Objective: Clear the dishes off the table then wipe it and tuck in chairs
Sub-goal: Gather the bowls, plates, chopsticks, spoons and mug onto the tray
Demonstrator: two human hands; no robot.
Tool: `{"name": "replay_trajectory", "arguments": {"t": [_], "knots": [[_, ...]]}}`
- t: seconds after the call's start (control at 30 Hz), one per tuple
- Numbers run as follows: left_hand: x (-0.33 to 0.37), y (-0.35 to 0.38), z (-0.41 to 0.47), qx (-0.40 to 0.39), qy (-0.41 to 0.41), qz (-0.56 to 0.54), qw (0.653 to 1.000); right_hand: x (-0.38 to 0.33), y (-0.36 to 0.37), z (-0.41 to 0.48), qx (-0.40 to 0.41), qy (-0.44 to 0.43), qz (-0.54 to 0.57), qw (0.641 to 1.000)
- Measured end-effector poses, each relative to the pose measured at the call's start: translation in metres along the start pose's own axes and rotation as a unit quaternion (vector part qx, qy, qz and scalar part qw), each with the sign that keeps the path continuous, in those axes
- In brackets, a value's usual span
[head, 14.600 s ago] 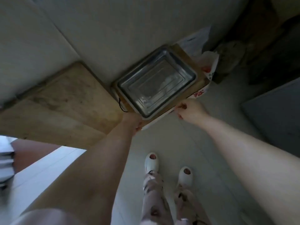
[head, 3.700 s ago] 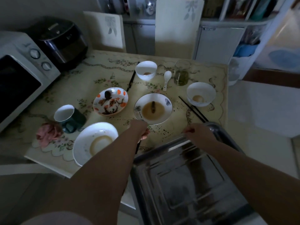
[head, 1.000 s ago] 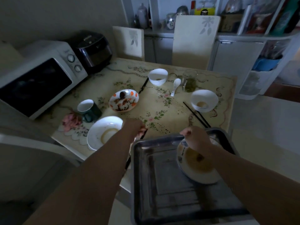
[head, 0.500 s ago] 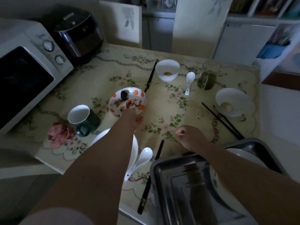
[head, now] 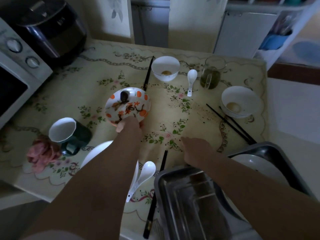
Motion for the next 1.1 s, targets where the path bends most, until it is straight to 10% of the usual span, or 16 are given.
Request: {"name": "replay_trajectory", "arguments": {"t": [0.13,0.5,1.1], "knots": [[-0.004,-0.004,-0.02,-0.027,0.041,0.062,0.997,0.017,-0.004,0.001,-0.044,0.009,0.077,0.996],[-0.069,-0.022,-0.134,-0.143,0.11,0.289,0.94,0.113,-0.019,-0.079,0.159,0.058,0.157,0.973],[-0.196,-0.005,-0.232,-0.262,0.111,0.516,0.808,0.208,0.017,-0.177,0.152,0.102,0.258,0.949]]}}
Point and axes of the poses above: each hand's wrist, its own z-axis towards the middle knuckle, its own y-axis out of the palm, x = y × z, the point moved 1 cm from there along z, towards the middle knuckle, and after that the axes turned 2 degrees about -x, right-handed, at the moved point
